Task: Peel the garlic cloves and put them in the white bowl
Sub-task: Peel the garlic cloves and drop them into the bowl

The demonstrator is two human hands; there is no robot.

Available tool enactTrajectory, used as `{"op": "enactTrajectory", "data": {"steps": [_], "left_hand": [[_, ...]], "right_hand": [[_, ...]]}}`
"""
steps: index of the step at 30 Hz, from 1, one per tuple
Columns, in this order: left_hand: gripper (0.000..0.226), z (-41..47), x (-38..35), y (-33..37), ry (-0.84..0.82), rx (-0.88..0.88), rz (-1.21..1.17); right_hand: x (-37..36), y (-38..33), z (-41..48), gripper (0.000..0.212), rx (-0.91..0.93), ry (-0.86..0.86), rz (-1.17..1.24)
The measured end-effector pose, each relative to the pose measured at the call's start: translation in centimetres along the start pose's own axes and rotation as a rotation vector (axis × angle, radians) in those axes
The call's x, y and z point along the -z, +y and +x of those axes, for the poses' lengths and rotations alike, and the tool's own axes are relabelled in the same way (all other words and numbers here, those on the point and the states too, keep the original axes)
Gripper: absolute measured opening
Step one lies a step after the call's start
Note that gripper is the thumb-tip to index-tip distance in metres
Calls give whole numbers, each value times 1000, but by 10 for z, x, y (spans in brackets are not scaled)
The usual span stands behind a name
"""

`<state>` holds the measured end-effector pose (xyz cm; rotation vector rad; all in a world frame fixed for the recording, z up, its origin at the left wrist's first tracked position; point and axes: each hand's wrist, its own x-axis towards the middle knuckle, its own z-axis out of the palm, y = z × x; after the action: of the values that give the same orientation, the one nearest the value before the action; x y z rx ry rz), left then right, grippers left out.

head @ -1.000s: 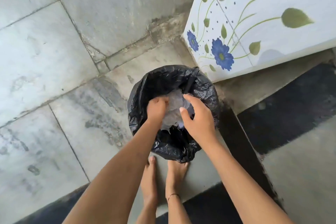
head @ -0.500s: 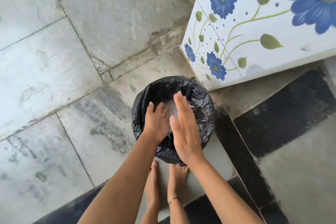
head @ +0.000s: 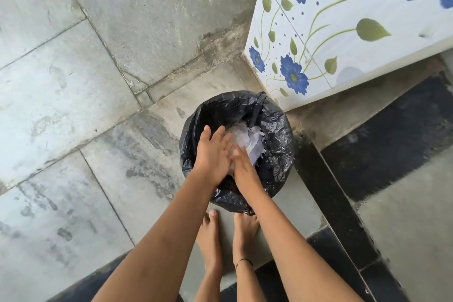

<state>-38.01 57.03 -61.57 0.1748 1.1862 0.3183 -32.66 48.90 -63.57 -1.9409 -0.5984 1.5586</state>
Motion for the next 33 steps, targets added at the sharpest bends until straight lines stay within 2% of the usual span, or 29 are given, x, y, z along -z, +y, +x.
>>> {"op": "enactTrajectory", "data": {"steps": [1, 2, 4, 6, 7, 9, 10, 14, 17, 21, 23, 25, 29, 33], "left_hand": [[62, -1, 1, 0, -15, 0, 10], [63, -1, 3, 1, -23, 5, 21], [62, -1, 4, 2, 8, 11, 47], [59, -6, 1, 5, 53, -2, 91], [58, -12, -3, 7, 33, -15, 106], [55, -32, -10, 14, -18, -75, 163], [53, -45, -12, 18, -14, -113, 227], [42, -115, -25, 40, 101, -262, 613], [44, -197, -41, 58, 145, -441, 885], [65, -317, -77, 69, 70, -710, 1283], [77, -374, -98, 63, 22, -819, 1400], [78, -429, -122, 53, -27, -959, 1446], [64, -509, -161, 15, -134, -1199, 1457], [66, -565, -204, -46, -307, -1364, 1458]], "right_hand": [[3, 0, 3, 53, -47, 88, 16], [4, -6, 2, 53, -6, 124, 42], [-5, -16, -2, 52, 177, 9, 51], [-16, -16, -11, 53, 174, -87, 21], [-14, -16, -12, 54, 93, -37, 17], [-5, -28, -19, 55, -84, 185, -8], [2, -39, -29, 55, -114, 281, -9], [29, -96, -103, 59, 90, 360, -119], [57, -134, -186, 63, 149, 438, -225], [88, -183, -304, 63, 238, 569, -329], [98, -197, -359, 63, 295, 642, -365], [111, -209, -414, 65, 379, 744, -388], [141, -206, -512, 63, 550, 1024, -405], [179, -176, -603, 63, 598, 1238, -390]]}}
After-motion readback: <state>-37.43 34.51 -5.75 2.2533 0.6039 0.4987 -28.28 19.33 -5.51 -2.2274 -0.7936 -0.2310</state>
